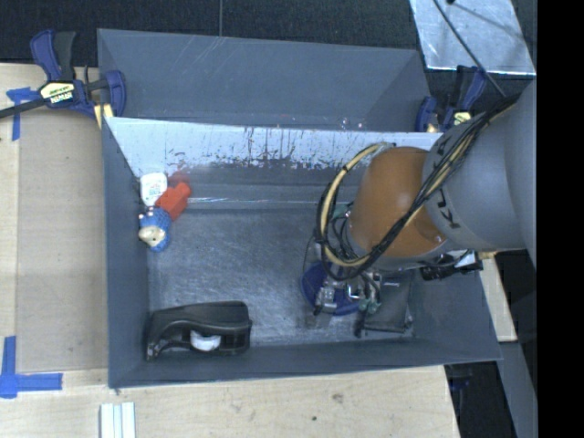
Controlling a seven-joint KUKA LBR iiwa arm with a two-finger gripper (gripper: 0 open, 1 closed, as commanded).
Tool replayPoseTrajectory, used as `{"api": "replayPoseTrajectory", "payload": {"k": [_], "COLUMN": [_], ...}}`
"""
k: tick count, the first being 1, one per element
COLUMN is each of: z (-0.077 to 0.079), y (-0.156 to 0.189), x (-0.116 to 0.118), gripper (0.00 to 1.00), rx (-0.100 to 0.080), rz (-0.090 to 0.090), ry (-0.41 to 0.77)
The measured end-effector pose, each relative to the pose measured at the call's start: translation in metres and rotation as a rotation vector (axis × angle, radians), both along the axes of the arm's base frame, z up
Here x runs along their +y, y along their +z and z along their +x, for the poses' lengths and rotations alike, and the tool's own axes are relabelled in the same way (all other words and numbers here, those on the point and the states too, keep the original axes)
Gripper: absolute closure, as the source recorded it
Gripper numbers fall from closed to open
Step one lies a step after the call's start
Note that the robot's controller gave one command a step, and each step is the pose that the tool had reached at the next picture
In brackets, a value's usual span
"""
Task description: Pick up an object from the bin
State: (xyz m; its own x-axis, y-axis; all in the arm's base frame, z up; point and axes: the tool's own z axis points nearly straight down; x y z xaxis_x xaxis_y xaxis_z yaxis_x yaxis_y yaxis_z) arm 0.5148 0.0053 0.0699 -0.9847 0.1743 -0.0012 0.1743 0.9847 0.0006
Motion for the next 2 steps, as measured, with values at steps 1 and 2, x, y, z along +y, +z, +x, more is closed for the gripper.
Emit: {"api": "replayPoseTrajectory", "payload": {"k": [1, 2], "z": [0.001, 0.002], "y": [0.001, 0.077], "x": [0.0, -0.006], "gripper": [1.0, 1.0], "rx": [-0.002, -0.009], "rz": [0.0, -0.001], "ry": [0.002, 0.012]}}
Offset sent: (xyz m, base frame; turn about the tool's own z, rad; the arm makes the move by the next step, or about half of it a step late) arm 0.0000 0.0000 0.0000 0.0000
